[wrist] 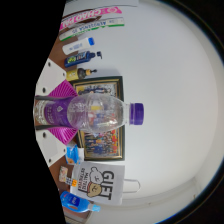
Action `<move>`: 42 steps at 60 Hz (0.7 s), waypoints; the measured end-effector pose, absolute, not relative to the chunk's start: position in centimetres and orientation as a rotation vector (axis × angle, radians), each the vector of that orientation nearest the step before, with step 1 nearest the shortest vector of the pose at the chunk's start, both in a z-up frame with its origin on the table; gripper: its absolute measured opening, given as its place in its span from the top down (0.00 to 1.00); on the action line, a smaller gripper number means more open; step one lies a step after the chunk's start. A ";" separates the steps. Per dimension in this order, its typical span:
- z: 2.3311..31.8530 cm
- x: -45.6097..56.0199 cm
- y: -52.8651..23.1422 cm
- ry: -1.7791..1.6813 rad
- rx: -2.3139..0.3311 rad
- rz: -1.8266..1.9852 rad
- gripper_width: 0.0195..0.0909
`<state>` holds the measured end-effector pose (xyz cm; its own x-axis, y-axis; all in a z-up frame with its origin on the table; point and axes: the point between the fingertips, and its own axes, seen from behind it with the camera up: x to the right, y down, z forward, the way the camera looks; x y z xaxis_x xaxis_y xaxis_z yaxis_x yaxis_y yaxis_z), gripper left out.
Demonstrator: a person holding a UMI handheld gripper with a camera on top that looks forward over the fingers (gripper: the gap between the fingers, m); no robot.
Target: Pour water
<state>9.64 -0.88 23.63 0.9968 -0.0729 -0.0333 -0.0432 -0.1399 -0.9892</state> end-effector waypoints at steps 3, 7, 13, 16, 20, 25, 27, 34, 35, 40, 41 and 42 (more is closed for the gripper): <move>21.7 11.4 -0.6 0.083 -1.734 -0.055 0.81; 18.6 13.1 -0.4 0.081 -1.764 -0.076 0.81; 14.5 14.9 -0.1 0.101 -1.810 -0.070 0.81; 12.7 15.2 -0.2 0.102 -1.825 -0.074 0.81; 10.7 15.5 -0.4 0.100 -1.841 -0.071 0.80; 8.4 15.5 -0.9 0.117 -1.856 -0.057 0.80; 8.7 15.4 -1.0 0.096 -1.813 -0.062 0.79; 8.8 15.3 -1.4 0.093 -1.794 -0.086 0.72; 8.8 15.4 -1.4 0.096 -1.794 -0.087 0.70; 8.7 15.4 -1.2 0.121 -1.813 -0.073 0.61; 8.6 15.6 -1.2 0.116 -1.819 -0.069 0.60; 8.5 15.5 -1.2 0.115 -1.828 -0.070 0.59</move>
